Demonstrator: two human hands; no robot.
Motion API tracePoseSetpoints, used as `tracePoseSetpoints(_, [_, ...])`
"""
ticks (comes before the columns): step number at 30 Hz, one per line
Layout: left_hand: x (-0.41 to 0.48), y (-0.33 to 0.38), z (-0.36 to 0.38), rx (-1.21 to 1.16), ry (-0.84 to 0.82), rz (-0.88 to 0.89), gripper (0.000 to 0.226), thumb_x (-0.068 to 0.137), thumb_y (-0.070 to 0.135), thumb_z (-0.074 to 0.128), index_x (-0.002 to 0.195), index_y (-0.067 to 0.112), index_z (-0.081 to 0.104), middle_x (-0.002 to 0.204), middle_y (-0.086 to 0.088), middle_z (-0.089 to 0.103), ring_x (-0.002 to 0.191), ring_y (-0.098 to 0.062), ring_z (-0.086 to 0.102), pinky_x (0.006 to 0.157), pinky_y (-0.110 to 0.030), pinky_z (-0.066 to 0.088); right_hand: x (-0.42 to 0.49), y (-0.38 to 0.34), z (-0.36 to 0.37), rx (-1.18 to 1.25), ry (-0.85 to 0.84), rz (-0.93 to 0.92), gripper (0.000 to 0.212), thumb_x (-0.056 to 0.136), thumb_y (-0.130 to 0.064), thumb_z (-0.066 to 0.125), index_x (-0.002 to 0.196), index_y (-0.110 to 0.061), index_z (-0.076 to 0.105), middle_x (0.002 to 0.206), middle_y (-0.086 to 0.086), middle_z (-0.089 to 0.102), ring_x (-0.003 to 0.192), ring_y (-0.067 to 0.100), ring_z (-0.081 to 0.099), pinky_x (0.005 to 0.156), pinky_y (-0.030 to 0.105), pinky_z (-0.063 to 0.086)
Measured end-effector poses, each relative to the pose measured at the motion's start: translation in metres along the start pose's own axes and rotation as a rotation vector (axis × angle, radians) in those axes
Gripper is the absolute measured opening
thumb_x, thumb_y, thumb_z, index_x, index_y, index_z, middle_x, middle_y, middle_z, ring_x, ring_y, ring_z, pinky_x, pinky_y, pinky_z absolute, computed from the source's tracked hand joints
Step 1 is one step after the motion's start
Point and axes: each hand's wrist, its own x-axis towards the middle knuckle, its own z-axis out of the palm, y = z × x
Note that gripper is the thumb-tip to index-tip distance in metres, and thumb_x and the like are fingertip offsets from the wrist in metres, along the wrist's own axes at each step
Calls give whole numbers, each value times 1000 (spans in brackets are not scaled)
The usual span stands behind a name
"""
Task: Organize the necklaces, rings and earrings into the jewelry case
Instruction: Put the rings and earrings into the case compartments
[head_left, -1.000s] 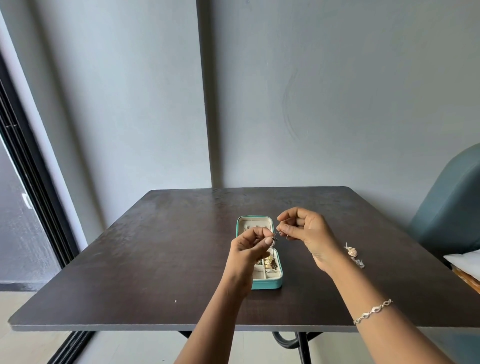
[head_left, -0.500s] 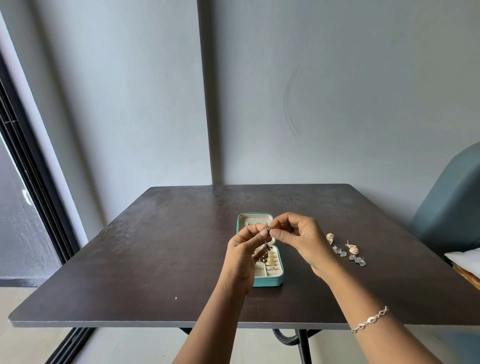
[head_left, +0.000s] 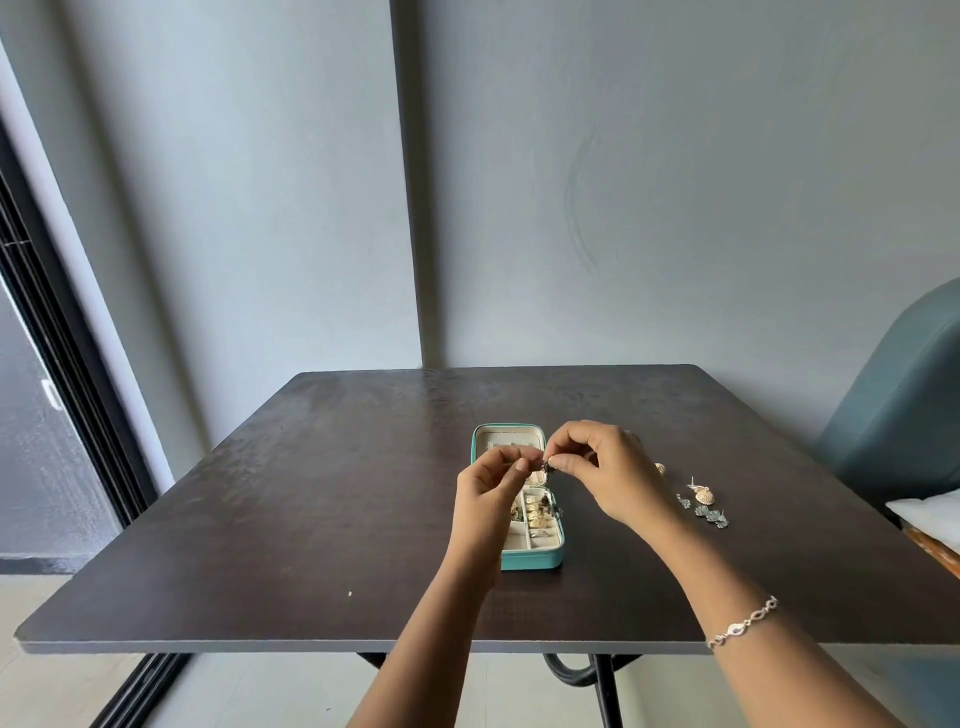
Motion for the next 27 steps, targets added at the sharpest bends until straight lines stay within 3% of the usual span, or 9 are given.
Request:
tracePoseSetpoints(4, [3, -3, 2, 2, -21, 25, 15, 86, -2, 57, 96, 5, 67, 93, -15, 69, 88, -18, 66, 79, -27, 52, 1, -1, -2, -99, 0, -37, 9, 79, -6, 65, 76, -14, 68, 74, -4, 61, 63, 2, 50, 61, 14, 37])
tracePoseSetpoints(6, [3, -3, 4, -18, -25, 29, 19, 84, -4, 58, 100, 2, 67, 95, -15, 70, 87, -17, 66, 78, -24, 52, 2, -1, -3, -94, 6, -40, 9, 80, -6, 65, 76, -14, 68, 76, -2, 62, 66, 4, 51, 63, 18, 39])
tracePoseSetpoints(10, [4, -2, 6, -43, -19, 42, 24, 81, -4, 62, 104, -3, 66, 97, -18, 70, 85, -15, 67, 73, -20, 51, 0, 1, -2, -41, 26, -47, 8, 79, -5, 66, 75, -13, 67, 74, -3, 62, 65, 1, 53, 60, 8, 36])
tracePoseSetpoints(18, [4, -7, 6, -64, 41, 70, 17, 76, -5, 66, 92, 1, 70, 84, -13, 72, 76, -13, 68, 65, -17, 51, -7, 4, 6, 101, 86, -48, 10, 80, -5, 66, 76, -14, 67, 69, -11, 62, 68, 1, 57, 61, 9, 41])
tracePoseSetpoints(23, [2, -10, 3, -76, 85, 51, 13, 78, -6, 64, 87, 1, 68, 68, 2, 72, 64, -3, 65, 59, -12, 47, -23, 36, 6, 163, 146, 56, 18, 80, -2, 65, 75, -19, 63, 67, -13, 61, 64, -4, 55, 60, 8, 40])
tracePoseSetpoints(25, [2, -12, 1, -69, 101, 36, 15, 80, -7, 62, 92, -1, 67, 64, 6, 71, 60, 1, 62, 56, -10, 45, -33, 62, 8, 121, 176, 125, 28, 78, 2, 65, 69, -24, 61, 66, -11, 61, 64, -2, 55, 62, 13, 41])
tracePoseSetpoints(27, [3, -15, 0, -76, 116, 13, 16, 81, -7, 60, 95, -1, 67, 65, 5, 71, 60, 0, 64, 56, -11, 47, -41, 92, 11, 86, 223, 243, 39, 77, 3, 66, 64, -34, 58, 66, -9, 63, 63, 4, 55, 65, 29, 46])
